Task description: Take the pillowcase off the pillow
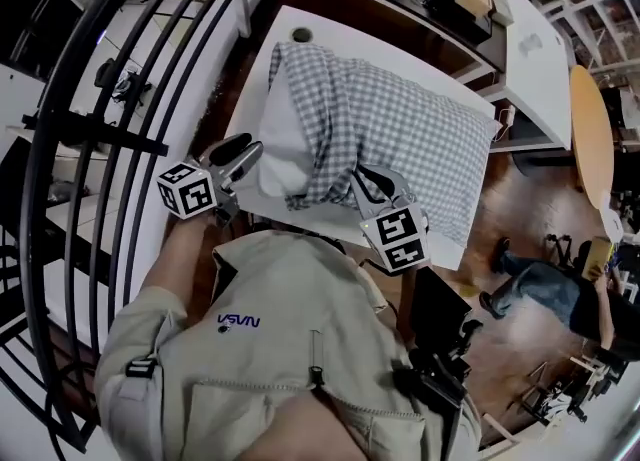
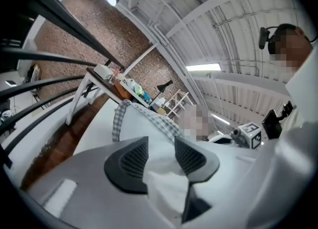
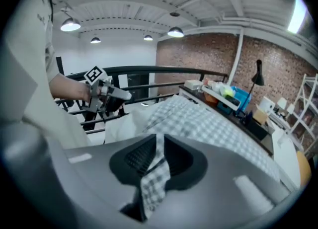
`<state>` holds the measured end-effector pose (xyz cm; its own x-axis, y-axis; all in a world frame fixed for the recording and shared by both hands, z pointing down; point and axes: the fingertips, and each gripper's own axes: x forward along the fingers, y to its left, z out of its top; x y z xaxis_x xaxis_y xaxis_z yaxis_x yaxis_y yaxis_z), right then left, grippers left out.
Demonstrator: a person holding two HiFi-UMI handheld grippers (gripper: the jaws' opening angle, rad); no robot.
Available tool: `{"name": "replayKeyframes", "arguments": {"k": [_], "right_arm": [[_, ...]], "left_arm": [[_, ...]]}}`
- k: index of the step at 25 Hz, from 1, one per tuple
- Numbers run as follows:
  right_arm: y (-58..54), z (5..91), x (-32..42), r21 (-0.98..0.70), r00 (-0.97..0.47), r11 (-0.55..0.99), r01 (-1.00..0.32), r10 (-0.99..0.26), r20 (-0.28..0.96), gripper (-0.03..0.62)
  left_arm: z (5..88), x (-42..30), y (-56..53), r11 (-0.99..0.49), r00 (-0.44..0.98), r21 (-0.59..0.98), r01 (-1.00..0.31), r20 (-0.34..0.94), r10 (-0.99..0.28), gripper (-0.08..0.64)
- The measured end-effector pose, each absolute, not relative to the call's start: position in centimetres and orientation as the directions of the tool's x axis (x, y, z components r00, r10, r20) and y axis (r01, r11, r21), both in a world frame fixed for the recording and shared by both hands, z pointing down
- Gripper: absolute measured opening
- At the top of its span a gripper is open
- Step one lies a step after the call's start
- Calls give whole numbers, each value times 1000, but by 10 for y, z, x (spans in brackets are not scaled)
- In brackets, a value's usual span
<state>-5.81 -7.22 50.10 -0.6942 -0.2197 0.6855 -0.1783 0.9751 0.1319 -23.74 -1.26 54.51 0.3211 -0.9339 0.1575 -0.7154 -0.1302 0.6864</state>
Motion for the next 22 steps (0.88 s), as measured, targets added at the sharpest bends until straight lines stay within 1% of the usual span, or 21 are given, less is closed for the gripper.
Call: {"name": "replayKeyframes", "arguments": {"k": [2,5,10,13,15,17,18,19,21,22], "right_arm": [[-90,491,-71,158,-721,961,-226,-274,636,54],[-110,478,-92,146,-752,945,-292,-321,576,66],[-130,466,-132,147,-774,941,-304,-334,538,78],[-142,461,-156,134,-783,943,-304,-327,528,91],[-150,458,-170,126,-785,944,-305,-325,528,94],[-158,457,-184,120,-779,942,-312,-326,536,97],[-163,459,-190,118,-772,940,-319,-330,543,97],[-168,464,-197,117,-763,938,-327,-334,553,101],[-178,476,-211,118,-742,935,-335,-339,578,112],[-182,483,-218,118,-733,935,-335,-338,591,121]], "left_arm": [[539,-250,-31,-117,281,648,-753,156,-947,150],[536,-265,-66,-108,263,605,-789,174,-949,153],[551,-291,-122,-74,256,592,-802,230,-939,194],[569,-298,-149,-69,288,615,-786,265,-920,222],[582,-296,-164,-77,329,636,-768,290,-899,252],[589,-288,-175,-106,389,671,-734,287,-876,276],[590,-282,-178,-130,423,689,-713,274,-864,269],[589,-277,-179,-159,454,698,-698,259,-853,242],[583,-269,-173,-217,486,675,-705,238,-841,128],[579,-266,-167,-237,485,645,-727,237,-842,86]]}}
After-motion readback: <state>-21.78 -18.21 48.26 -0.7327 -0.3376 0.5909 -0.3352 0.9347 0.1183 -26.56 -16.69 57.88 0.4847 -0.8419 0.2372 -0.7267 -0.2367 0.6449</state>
